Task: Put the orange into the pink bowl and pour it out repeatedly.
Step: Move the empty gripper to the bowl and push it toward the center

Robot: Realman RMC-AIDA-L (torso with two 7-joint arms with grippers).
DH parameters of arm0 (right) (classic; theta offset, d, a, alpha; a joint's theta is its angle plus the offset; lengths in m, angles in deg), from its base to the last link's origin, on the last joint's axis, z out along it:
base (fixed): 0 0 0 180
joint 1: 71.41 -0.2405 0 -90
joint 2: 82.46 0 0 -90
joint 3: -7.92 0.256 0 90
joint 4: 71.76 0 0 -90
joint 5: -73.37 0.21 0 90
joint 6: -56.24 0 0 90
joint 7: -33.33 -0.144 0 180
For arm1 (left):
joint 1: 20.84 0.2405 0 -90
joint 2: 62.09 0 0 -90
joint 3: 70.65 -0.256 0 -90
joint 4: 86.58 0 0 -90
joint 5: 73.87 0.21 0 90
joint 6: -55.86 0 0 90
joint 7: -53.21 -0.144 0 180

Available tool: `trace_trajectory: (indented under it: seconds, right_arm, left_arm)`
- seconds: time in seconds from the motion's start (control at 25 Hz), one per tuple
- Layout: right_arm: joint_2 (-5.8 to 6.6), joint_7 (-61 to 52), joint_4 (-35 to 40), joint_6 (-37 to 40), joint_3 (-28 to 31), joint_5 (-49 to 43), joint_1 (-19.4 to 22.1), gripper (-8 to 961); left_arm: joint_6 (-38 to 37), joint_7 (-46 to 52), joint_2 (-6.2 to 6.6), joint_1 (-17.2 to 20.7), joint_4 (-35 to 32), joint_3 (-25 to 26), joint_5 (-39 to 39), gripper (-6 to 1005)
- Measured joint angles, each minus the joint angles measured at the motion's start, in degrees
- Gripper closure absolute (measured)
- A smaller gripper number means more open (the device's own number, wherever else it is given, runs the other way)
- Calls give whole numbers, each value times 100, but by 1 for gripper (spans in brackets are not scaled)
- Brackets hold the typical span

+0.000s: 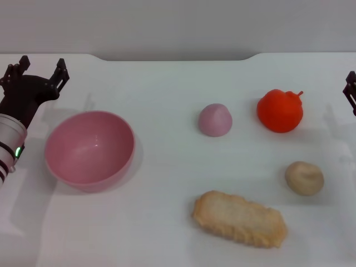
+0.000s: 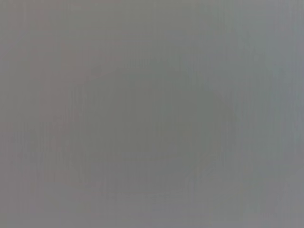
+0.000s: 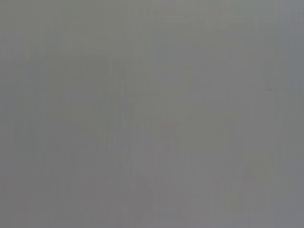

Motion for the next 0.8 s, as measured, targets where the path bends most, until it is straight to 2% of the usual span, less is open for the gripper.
trace_trajectory:
  seconds: [0.4,0.48,0.56,0.64,0.76,0.8]
  right_arm:
    - [0,0,15,-116,0,-2,-6,152]
    - [0,0,38,-201,-1,-2,-21,152]
    - [0,0,41,-205,0,-2,-22,153]
    - [0,0,44,-207,-1,-2,-27,153]
    - [0,0,44,-209,0,-1,-32,153]
    - [0,0,45,-210,0,-1,-32,153]
  left_arm:
    - [25,4,-4,4,-33,3,5,203]
    - [624,-94,44,98,-654,-2,57,204]
    - [624,-94,44,98,-654,-2,57,204]
    - [1956,-672,73,337,-1866,83,163,204]
    - [2690,-1002,64,475,-2534,182,203,204]
    - [3619,-1246,57,645,-3334,350,209,204]
